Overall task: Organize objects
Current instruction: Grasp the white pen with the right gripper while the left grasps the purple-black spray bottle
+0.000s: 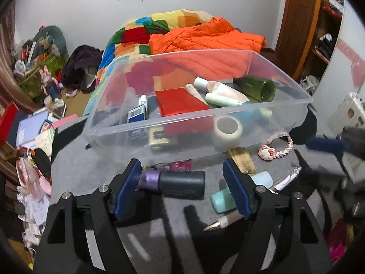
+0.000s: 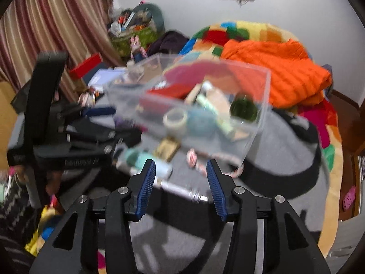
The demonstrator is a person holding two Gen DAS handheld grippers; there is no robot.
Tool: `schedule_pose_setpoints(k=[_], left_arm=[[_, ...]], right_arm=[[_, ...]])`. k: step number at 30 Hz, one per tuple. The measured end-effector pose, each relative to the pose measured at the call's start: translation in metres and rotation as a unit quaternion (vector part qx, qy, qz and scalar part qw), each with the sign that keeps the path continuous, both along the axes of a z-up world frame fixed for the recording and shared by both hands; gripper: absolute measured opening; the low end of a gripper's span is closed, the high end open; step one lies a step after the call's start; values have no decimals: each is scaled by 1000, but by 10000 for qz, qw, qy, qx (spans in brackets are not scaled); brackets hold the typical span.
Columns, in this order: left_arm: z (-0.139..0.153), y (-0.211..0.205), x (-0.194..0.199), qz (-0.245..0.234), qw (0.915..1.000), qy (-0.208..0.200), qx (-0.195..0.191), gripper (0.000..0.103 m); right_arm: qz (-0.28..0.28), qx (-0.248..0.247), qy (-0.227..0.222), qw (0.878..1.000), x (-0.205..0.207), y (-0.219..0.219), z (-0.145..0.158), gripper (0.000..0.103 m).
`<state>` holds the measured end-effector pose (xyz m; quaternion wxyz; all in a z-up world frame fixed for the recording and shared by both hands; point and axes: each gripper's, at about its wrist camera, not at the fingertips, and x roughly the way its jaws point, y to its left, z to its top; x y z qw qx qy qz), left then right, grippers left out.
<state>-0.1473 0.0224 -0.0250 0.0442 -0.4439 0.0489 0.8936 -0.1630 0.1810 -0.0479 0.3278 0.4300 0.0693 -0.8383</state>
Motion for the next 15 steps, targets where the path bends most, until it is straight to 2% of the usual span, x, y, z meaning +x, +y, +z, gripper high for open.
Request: schedule_pose_setpoints(k=[2,5,8,15], left_arm=[[-2,6,-2,-41,9999,26,-117,74],[-5,11,-4,-190,9998,14,-81,73],[-9,13,-5,-376,9991,-176,35,60],[-3,4,14,-609,9979,-230,35,51]], right_arm=[[149,47,-131,9998,0,-3,-9,43],[363,152,-237,9989,-1,-11,-21,43],[466,247,-239,9983,0,-17,-27,43],[649,188,-437,9968,6,-12,-27,43]])
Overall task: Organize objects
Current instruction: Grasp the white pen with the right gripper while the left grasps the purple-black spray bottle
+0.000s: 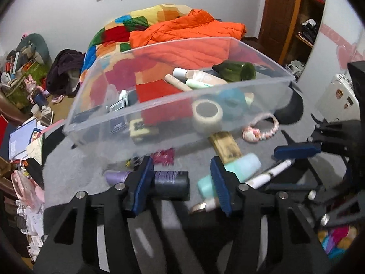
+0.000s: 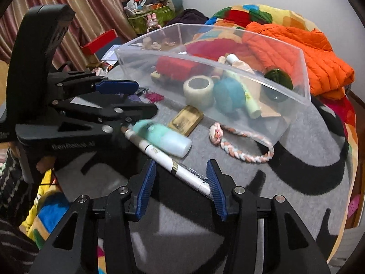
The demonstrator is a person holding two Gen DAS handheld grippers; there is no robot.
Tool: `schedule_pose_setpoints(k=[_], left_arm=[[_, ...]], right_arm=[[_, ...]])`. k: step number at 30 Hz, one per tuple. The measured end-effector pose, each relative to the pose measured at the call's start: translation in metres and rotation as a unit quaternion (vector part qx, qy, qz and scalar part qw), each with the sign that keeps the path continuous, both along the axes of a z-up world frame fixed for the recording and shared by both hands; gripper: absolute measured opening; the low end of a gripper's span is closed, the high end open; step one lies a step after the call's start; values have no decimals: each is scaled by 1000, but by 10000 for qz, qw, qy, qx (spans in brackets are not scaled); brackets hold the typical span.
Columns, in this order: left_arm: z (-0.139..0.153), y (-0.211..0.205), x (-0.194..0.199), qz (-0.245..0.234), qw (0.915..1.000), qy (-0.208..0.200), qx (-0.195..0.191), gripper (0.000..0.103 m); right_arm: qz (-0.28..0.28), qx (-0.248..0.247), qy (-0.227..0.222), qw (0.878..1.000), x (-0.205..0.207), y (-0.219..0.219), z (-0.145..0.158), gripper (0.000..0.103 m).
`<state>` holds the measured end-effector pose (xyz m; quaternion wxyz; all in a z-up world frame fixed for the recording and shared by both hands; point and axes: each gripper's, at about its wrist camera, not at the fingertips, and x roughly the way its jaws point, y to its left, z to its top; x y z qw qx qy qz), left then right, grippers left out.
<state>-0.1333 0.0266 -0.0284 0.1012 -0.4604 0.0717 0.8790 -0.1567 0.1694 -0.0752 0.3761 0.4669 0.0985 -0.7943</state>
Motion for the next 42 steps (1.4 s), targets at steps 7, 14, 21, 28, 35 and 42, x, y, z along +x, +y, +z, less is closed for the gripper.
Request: schedule_pose_setpoints(k=[7,14,21,28,35,42], left_arm=[[4,-27,30,85,9997,-193,95,50],[17,-41,28,529,9978,-28,391,65],[-1,-34,-9,1270,9893,-249,679,76],[-19,-34,-22,1821,9809,-358,579,72],[-18,-49,7,1713,9806,-466,838,50],[-14,-63,48,1674,9824,-410,718,24]], right_arm=[[378,91,-87,9992,24,3,-1,43],[176,132,59,9997,23,-1,-3,43],[-17,96,275,9996,27,-5,-4,25],[-141,7,346,9993,33,4,-5,21],[-62,54,466,9989,42,11,-4,18],[76,87,492,9987,46,17,-3,17]])
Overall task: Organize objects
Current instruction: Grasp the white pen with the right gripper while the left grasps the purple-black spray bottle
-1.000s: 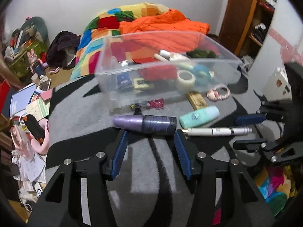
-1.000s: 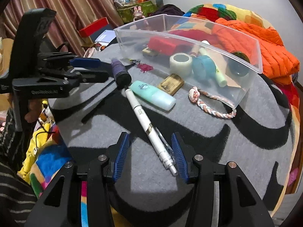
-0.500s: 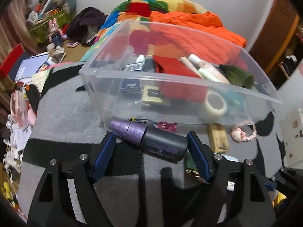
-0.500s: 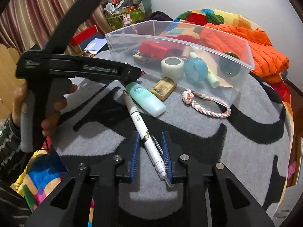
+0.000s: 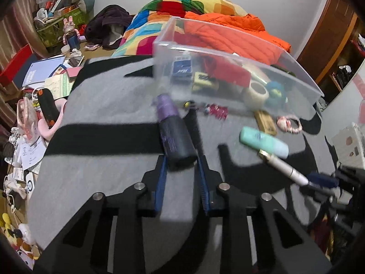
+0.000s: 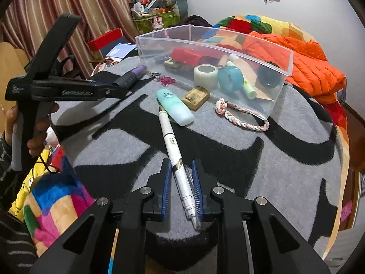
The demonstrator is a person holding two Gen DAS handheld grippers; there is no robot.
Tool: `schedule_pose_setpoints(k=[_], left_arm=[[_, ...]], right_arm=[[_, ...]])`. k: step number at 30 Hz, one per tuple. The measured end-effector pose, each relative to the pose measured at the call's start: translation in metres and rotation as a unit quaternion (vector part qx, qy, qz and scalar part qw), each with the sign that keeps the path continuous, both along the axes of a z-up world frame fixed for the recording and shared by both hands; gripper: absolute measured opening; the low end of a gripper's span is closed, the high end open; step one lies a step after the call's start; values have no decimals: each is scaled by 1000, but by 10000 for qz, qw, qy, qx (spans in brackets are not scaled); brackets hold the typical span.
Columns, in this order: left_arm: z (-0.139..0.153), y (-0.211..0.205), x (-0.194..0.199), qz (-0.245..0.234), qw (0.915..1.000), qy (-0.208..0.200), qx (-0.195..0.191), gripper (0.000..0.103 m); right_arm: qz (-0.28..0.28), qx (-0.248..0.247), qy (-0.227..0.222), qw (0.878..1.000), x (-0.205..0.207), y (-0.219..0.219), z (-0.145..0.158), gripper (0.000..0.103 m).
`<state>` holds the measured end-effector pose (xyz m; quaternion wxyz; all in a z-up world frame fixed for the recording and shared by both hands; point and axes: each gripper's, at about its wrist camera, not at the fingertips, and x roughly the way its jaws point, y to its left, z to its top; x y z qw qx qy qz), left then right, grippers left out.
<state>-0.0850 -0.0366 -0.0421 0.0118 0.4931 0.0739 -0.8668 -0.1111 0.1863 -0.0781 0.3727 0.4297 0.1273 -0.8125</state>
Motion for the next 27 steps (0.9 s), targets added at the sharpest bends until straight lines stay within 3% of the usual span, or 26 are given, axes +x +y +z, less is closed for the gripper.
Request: schedule_pose_setpoints(k=[3,8,12,13,21,23,25,27], left_arm=[[2,-4,12,-25,10000,16,-55,19],[11,-5,19,-75,9998,124,-157,22],[23,-1,15,-36,9983,449,-358,60],[25,2,12,-43,9977,539,-415,62],[10,4,-20,-106,9970,394,-654,60],[2,2,-25,-66,9972,278,-686,52],[-5,-2,-27,-43,9981,174,-594,36],[-6,-6,-24,26,9983,236,-530,30]], right_arm=[[47,-34,-32,10000,1,-1,0,17],[129,-83,-85,9998,-1,-13,-2,17],[109,-143,-131,9998,-5,-22,-3,17],[104,-164,-150,9997,-5,-24,-3,17],[3,-283,-169,9995,0,-26,-1,11],[40,-302,-148,9994,4,-25,0,10],[115,-312,-91,9994,10,-26,4,10],[168,-342,-51,9993,14,-26,7,10]])
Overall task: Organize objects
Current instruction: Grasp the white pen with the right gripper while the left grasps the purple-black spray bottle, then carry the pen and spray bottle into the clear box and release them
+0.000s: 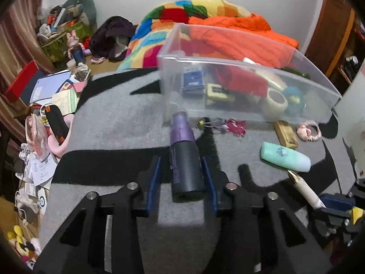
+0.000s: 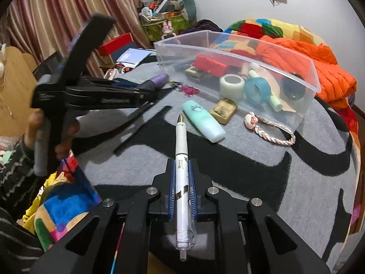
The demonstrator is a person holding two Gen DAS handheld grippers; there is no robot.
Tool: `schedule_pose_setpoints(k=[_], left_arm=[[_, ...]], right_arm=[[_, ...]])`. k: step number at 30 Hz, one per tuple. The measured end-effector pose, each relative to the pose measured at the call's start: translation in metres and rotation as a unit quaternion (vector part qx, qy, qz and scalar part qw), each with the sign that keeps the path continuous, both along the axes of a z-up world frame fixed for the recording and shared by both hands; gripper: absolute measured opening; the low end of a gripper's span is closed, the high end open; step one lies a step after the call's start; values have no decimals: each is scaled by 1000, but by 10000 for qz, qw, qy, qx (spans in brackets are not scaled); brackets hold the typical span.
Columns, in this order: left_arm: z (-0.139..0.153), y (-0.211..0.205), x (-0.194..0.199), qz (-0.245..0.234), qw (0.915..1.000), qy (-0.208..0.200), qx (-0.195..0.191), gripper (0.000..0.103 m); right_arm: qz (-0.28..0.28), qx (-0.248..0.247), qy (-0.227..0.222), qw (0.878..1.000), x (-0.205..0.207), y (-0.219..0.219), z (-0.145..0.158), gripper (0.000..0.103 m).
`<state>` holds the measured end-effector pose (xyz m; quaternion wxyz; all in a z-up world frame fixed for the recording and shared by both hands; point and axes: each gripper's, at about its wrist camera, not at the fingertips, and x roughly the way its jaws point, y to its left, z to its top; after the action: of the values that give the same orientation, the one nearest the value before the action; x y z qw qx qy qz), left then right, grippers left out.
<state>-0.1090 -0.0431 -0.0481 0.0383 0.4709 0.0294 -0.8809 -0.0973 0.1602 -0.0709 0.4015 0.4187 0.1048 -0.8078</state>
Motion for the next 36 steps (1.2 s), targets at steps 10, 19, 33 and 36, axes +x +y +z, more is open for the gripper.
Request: schedule_pose_setpoints(k=[10,19,33,36], left_arm=[[20,-5,34,-60,9986,497,155,25],[58,8,41,-374,9941,990,220,25],[102,16,2,-547,9862,1533,307,25],[98,14,-19,-544,9876,1410,415,25]], right_arm=[[-264,-342,232,9988,-9,6,28,10],[-810,-710,492,9930,-42,17,59,10],[-1578,-819,493,9828,-128,22,81,10],[-1617,-662,443,9836,-145,13,73,10]])
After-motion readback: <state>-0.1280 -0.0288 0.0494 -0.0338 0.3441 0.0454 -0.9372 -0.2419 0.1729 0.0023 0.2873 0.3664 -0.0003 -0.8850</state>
